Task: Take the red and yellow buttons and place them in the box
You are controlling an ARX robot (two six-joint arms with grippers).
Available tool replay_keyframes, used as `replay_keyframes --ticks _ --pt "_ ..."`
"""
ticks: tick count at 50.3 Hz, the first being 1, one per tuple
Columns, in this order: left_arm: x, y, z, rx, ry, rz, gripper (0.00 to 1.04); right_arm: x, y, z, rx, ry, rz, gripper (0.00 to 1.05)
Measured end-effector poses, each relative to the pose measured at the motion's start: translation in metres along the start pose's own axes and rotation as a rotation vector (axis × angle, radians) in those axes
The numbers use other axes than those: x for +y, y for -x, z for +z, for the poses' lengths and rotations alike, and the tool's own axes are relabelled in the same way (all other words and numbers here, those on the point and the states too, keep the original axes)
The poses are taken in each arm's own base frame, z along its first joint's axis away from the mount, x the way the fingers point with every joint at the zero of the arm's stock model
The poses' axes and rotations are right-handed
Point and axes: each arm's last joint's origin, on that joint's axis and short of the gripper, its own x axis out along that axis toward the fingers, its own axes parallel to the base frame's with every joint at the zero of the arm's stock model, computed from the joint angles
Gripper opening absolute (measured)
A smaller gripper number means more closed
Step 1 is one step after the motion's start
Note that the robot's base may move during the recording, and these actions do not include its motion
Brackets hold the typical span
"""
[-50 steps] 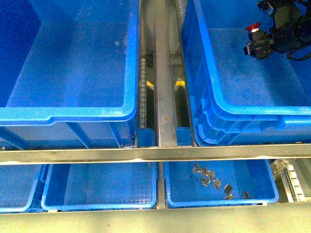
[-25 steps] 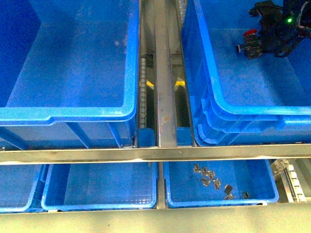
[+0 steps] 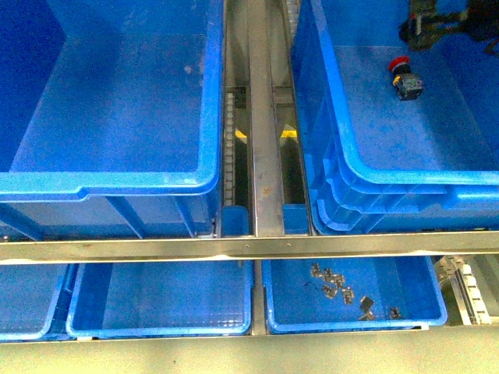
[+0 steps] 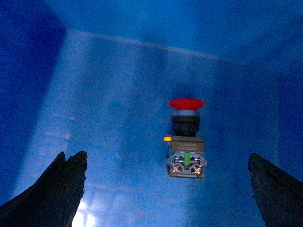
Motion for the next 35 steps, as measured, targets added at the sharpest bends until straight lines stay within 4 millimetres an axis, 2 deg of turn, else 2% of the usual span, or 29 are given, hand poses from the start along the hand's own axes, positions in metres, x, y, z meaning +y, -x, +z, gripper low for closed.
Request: replay_keyframes --ticks 3,4,9,12,14,16,18,20,23,25,28,30,32,35 --pt "0.0 0.0 0.0 0.0 0.0 0.0 0.03 0.004 0.027 0.002 -0.048 0.004 0.008 0.99" --pt "0.0 0.0 0.0 0.0 0.0 0.0 0.03 0.006 0.043 0.001 -0.07 0.002 0.004 0.99" --pt "0.0 0.0 0.0 0.0 0.0 0.0 0.03 0.013 0.091 -0.015 -0.1 -0.038 -0.017 0.99" --pt "0.0 0.0 0.0 0.0 0.0 0.0 0.03 0.017 0.125 -0.037 -0.084 -0.122 -0.041 0.99" --pt "0.0 0.0 0.0 0.0 0.0 0.0 0.03 0.022 0.158 -0.063 -0.034 -0.234 -0.107 0.99" --pt "0.0 0.0 0.0 0.0 0.0 0.0 0.03 0.026 0.181 -0.084 0.016 -0.32 -0.165 0.99" --pt "0.0 0.0 0.0 0.0 0.0 0.0 0.03 0.029 0.193 -0.096 0.033 -0.387 -0.181 0.99" --pt "0.0 0.0 0.0 0.0 0.0 0.0 0.03 0.029 0.197 -0.098 0.029 -0.418 -0.185 0.99" --pt "0.0 0.0 0.0 0.0 0.0 0.0 0.03 0.032 0.197 -0.104 -0.168 -0.324 -0.149 0.86" --pt "0.0 0.0 0.0 0.0 0.0 0.0 0.03 0.036 0.207 -0.108 -0.293 -0.249 -0.154 0.76" --pt "0.0 0.0 0.0 0.0 0.0 0.0 0.03 0.045 0.223 -0.101 -0.417 -0.192 -0.175 0.64" --pt "0.0 0.0 0.0 0.0 0.0 0.0 0.03 0.049 0.233 -0.097 -0.46 -0.17 -0.17 0.55" --pt "0.0 0.0 0.0 0.0 0.0 0.0 0.03 0.052 0.245 -0.101 -0.471 -0.159 -0.172 0.41" --pt "0.0 0.0 0.0 0.0 0.0 0.0 0.03 0.054 0.252 -0.11 -0.447 -0.155 -0.176 0.29"
